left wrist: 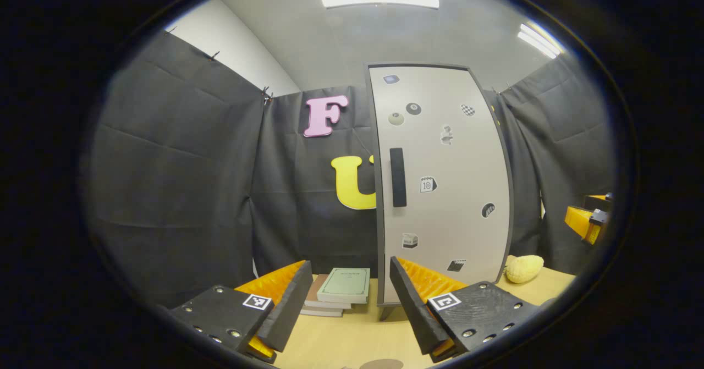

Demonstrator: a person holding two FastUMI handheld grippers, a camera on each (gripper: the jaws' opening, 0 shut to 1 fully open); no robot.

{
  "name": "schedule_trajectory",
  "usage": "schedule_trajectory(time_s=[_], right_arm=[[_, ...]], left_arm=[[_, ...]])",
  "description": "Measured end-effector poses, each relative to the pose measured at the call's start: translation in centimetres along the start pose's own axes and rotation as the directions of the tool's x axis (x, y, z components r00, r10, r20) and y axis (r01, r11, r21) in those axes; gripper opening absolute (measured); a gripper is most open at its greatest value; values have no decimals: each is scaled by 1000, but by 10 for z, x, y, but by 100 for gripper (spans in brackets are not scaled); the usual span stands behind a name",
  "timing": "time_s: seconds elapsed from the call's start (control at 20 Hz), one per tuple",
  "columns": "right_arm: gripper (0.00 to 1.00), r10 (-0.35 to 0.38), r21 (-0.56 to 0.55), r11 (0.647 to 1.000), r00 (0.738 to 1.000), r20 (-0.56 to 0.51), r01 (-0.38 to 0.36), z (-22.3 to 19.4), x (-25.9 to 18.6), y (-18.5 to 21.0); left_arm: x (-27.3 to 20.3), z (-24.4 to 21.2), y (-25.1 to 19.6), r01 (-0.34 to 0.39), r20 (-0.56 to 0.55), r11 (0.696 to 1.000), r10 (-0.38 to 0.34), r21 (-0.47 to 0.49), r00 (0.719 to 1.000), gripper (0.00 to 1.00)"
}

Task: Open the cabinet door with the right hand, grasp the bottle in the cabinet with the left hand and place it on the coaster, then close the cabinet door with the right hand.

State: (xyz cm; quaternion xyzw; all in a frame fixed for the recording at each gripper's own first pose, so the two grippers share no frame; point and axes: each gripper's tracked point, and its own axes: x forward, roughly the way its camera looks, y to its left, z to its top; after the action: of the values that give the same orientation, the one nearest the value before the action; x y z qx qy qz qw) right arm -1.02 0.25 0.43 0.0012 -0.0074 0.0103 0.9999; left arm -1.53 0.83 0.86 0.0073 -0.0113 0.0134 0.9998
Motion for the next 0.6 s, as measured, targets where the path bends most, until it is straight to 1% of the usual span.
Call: schedule_trajectory(time_s=[0.3, 0.35, 0.4, 0.45, 0.6], right_arm=[[98, 14, 5, 1000, 1000, 1, -14, 1, -1, 3], [98, 17, 1, 1000, 1000, -1, -17, 2, -1, 5], [97, 20, -5, 1000, 1000, -6, -20, 2, 0, 7], [97, 27, -10, 1000, 1000, -9, -27, 3, 2, 10], [97, 52, 1, 999, 999, 9, -52, 16, 9, 25]], left_arm=[[-9, 3, 5, -15, 8, 1000, 15, 5, 1000, 85], [-9, 4, 6, -17, 10, 1000, 17, 4, 1000, 85], [-12, 4, 9, -21, 11, 1000, 21, 4, 1000, 87], [-13, 5, 12, -25, 13, 1000, 25, 4, 1000, 85], [-17, 5, 24, -41, 18, 999, 41, 11, 999, 87]])
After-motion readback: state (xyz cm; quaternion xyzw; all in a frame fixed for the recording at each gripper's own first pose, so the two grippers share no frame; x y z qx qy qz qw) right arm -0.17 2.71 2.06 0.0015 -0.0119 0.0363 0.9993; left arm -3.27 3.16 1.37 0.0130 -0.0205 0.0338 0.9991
